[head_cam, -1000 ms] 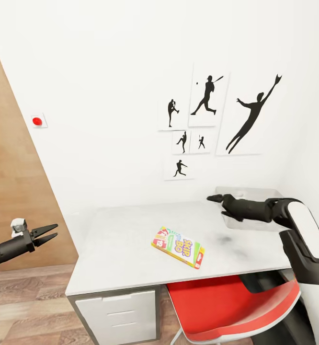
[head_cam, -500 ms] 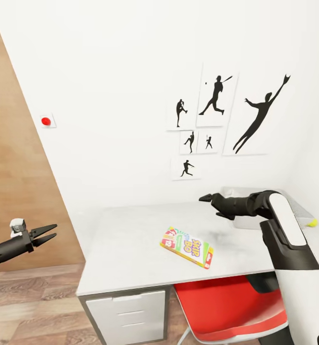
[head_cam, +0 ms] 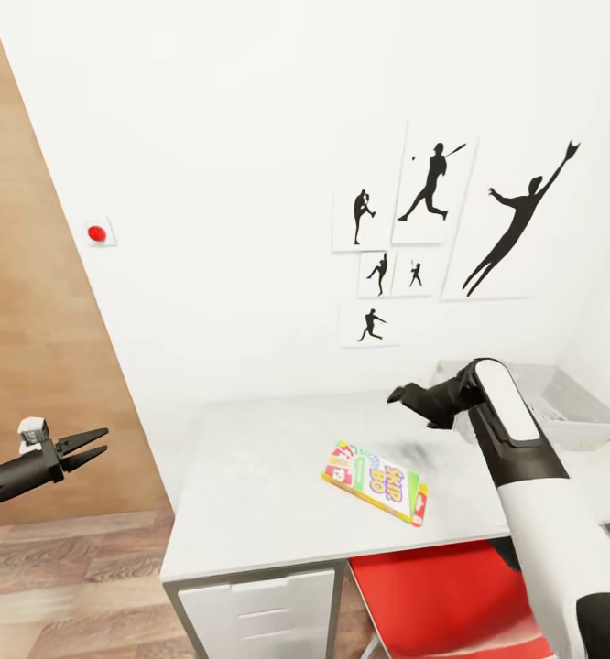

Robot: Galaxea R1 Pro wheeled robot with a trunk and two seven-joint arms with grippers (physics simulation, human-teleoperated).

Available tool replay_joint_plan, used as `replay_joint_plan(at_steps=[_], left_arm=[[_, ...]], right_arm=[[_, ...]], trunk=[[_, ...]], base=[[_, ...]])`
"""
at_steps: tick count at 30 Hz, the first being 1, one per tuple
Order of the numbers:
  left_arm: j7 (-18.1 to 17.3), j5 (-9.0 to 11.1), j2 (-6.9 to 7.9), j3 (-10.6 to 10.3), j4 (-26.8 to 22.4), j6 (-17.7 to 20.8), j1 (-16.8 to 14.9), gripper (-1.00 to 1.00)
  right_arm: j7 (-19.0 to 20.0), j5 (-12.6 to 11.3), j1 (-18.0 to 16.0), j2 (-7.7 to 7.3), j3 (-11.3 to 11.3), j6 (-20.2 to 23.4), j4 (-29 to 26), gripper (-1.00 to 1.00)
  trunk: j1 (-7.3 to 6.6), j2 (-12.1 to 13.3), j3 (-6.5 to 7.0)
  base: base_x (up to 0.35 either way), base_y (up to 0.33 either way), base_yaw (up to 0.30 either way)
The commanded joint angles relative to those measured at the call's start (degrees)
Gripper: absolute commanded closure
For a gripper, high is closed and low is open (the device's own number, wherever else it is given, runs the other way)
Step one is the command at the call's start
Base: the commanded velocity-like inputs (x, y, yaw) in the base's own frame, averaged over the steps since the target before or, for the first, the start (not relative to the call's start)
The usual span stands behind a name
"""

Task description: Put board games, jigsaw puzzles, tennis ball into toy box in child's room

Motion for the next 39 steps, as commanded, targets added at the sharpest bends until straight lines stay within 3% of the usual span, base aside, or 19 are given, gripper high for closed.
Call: replay_joint_plan(at_steps=[1, 5, 8, 10, 14, 28, 34, 39], left_arm=[[-0.1, 0.1, 0.03, 0.0, 0.0, 0.5, 0.0, -1.0], [-0.1, 0.1, 0.09, 0.1, 0.0, 0.5, 0.0, -1.0], [-0.1, 0.1, 0.1, 0.1, 0.0, 0.5, 0.0, -1.0], [-0.1, 0.1, 0.1, 0.1, 0.0, 0.5, 0.0, -1.0], [-0.1, 0.1, 0.11, 0.1, 0.0, 0.5, 0.0, -1.0], [0.0, 0.1, 0.11, 0.1, 0.0, 0.5, 0.0, -1.0], [0.2, 0.1, 0.12, 0.1, 0.0, 0.5, 0.0, -1.0], [0.2, 0.1, 0.11, 0.1, 0.0, 0.5, 0.0, -1.0]], right_arm=[[-0.7, 0.1, -0.7, 0.31, 0.1, 0.3, 1.2, -1.0], [-0.8, 6.4, -5.3, 2.63, 0.1, 0.3, 10.2, -1.0], [-0.4, 13.8, -9.4, 6.32, 0.1, 0.3, 18.2, -1.0], [-0.3, 16.9, -11.0, 7.6, 0.1, 0.3, 22.4, -1.0], [-0.1, 19.7, -12.8, 8.09, 0.1, 0.3, 27.8, -1.0], [2.9, 20.7, -13.5, 7.64, 0.1, -1.2, 29.6, -1.0], [7.0, 20.9, -13.5, 7.33, 0.3, -3.6, 29.6, -1.0], [8.2, 21.2, -13.5, 7.21, 0.3, -3.9, 29.8, -1.0]], trunk=[[0.04, -0.1, -0.13], [0.04, -0.1, -0.13], [0.04, -0.1, -0.13], [0.04, -0.1, -0.13], [0.04, -0.1, -0.13], [0.04, -0.1, -0.13], [0.04, -0.1, -0.13], [0.04, -0.1, -0.13]], base=[[0.054, 0.004, 0.0], [0.021, 0.002, 0.0], [0.005, 0.0, 0.0], [0.001, 0.0, 0.0], [0.0, 0.002, 0.0], [0.0, 0.125, 0.0], [0.0, 0.187, 0.0], [0.0, 0.065, 0.0]])
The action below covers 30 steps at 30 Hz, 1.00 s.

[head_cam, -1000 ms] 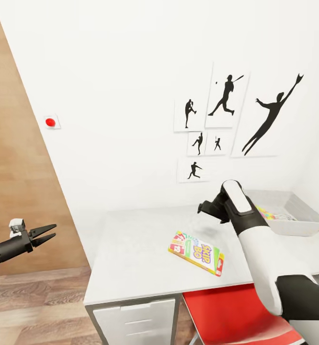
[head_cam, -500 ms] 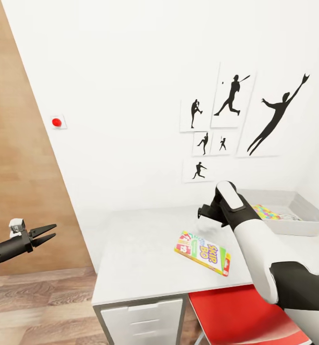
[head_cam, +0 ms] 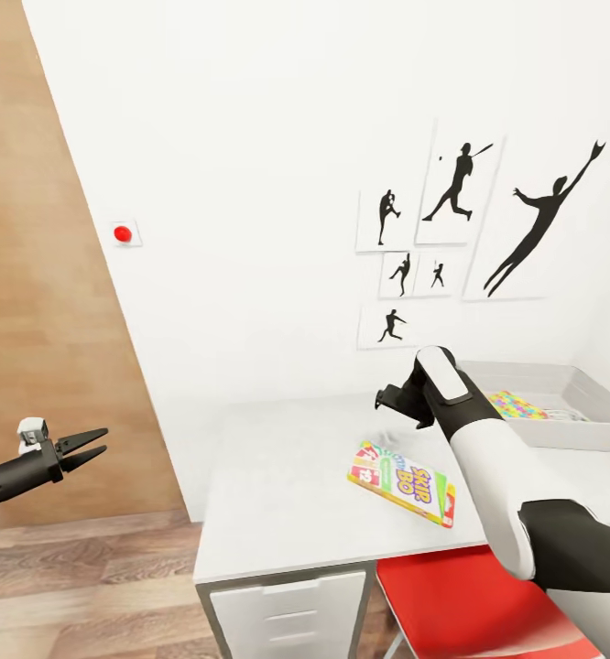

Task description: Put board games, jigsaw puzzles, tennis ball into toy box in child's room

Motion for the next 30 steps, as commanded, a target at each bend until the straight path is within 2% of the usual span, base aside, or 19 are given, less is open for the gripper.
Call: replay_joint_plan(at_steps=[1, 10, 18, 24, 30], left_arm=[[-0.1, 0.2, 0.01, 0.0, 0.0, 0.5, 0.0, -1.0], [0.0, 0.2, 0.01, 0.0, 0.0, 0.5, 0.0, -1.0], [-0.2, 0.2, 0.01, 0.0, 0.0, 0.5, 0.0, -1.0], [-0.5, 0.2, 0.01, 0.0, 0.0, 0.5, 0.0, -1.0], [-0.6, 0.3, -0.04, -0.2, -0.5, 0.5, 0.0, -1.0]], right_arm=[[-0.5, -0.5, -0.1, -0.26, 0.2, 0.1, 0.0, -1.0], [-0.3, -0.5, 0.0, -2.2, 0.2, 0.0, 0.2, -1.0], [-0.3, -0.1, 0.0, -2.59, 0.1, -0.1, 0.3, -1.0], [-0.2, 0.4, 0.1, -3.53, 0.2, -3.1, 0.3, -1.0], [-0.2, 0.4, 0.1, -3.7, 0.2, -3.7, 0.4, -1.0]], trunk=[[0.04, -0.1, -0.13], [0.04, -0.1, -0.13], [0.04, -0.1, -0.13], [0.04, -0.1, -0.13], [0.04, -0.1, -0.13]], base=[[0.0, 0.155, 0.0], [0.0, 0.098, 0.0], [0.0, 0.003, 0.0], [0.0, 0.0, 0.0], [0.0, 0.0, 0.0]])
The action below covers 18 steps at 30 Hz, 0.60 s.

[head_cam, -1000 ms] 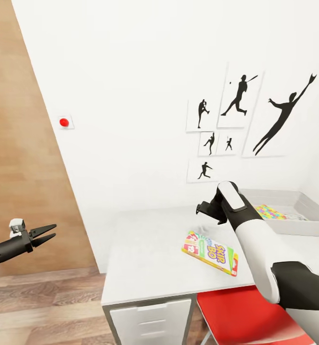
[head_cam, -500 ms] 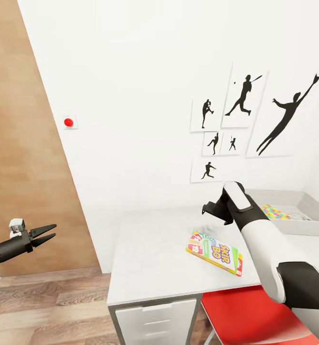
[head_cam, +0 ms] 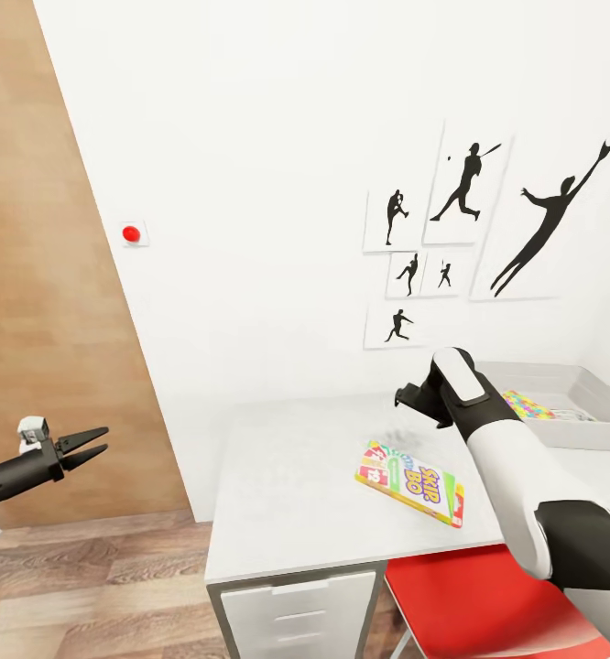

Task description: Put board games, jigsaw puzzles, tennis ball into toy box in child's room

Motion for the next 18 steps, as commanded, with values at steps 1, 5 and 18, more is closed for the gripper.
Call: replay_joint_plan(at_steps=[1, 5, 18], left_arm=[[-0.1, 0.2, 0.01, 0.0, 0.0, 0.6, 0.0, -1.0], [-1.7, 0.3, -0.02, 0.1, 0.0, 1.0, -0.1, -1.0], [-16.3, 0.3, -0.24, -11.5, -5.7, 2.4, -0.5, -1.0]], right_arm=[[-0.5, -0.6, 0.0, -0.1, 0.3, 0.1, -0.1, -1.0], [-0.5, -0.5, 0.1, -0.12, 0.3, -0.2, -0.1, -1.0], [1.2, 3.9, 0.1, -0.2, 0.3, -1.9, -0.1, -1.0]], trunk=[[0.03, -0.1, -0.13], [0.03, -0.1, -0.13], [0.03, -0.1, -0.27]], base=[[0.0, 0.0, 0.0], [0.0, 0.0, 0.0], [0.0, 0.0, 0.0]])
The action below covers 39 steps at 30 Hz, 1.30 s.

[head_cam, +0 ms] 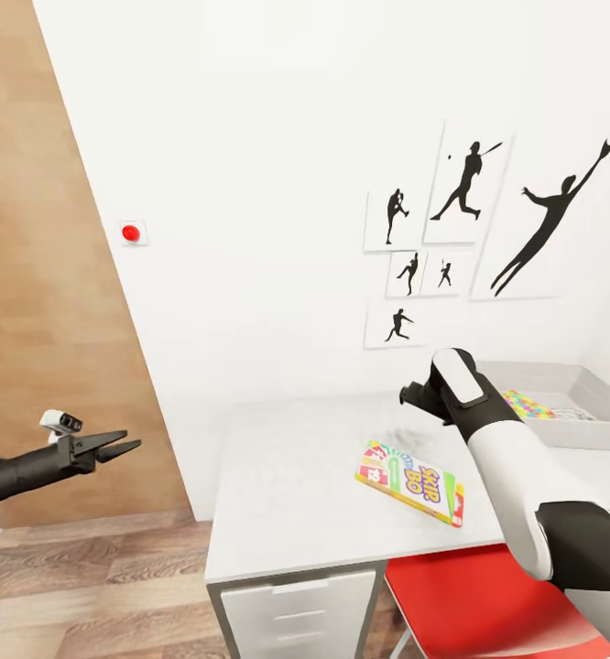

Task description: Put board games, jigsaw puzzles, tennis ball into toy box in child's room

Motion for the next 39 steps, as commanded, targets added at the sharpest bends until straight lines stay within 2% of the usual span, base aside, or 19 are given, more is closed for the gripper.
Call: replay_joint_plan(at_steps=[1, 21, 28, 39], left_arm=[[-0.2, 0.0, 0.04, -0.1, -0.1, 0.6, -0.1, -1.0], [-0.2, -0.1, 0.05, -0.5, -0.3, 0.0, -0.1, -1.0], [-0.2, -0.1, 0.05, -0.5, -0.3, 0.0, -0.1, -1.0], [-0.2, -0.1, 0.05, -0.5, -0.3, -0.4, -0.1, -1.0]], right_arm=[[-0.3, -0.5, -0.1, -0.1, 0.3, 0.1, -0.1, -1.0], [0.4, -0.4, 0.2, -0.27, 0.3, -0.8, 0.1, -1.0], [0.6, -0.4, 0.2, -2.19, 0.3, -1.6, 0.2, -1.0], [0.6, -0.4, 0.2, -2.47, 0.3, -1.9, 0.2, -1.0]], trunk=[[0.03, -0.1, -0.19], [0.03, -0.1, -2.02], [0.03, -0.1, -2.68], [0.03, -0.1, -3.72]], base=[[0.0, 0.0, 0.0], [0.085, 0.041, 0.0], [0.047, 0.0, 0.0], [0.002, 0.0, 0.0]])
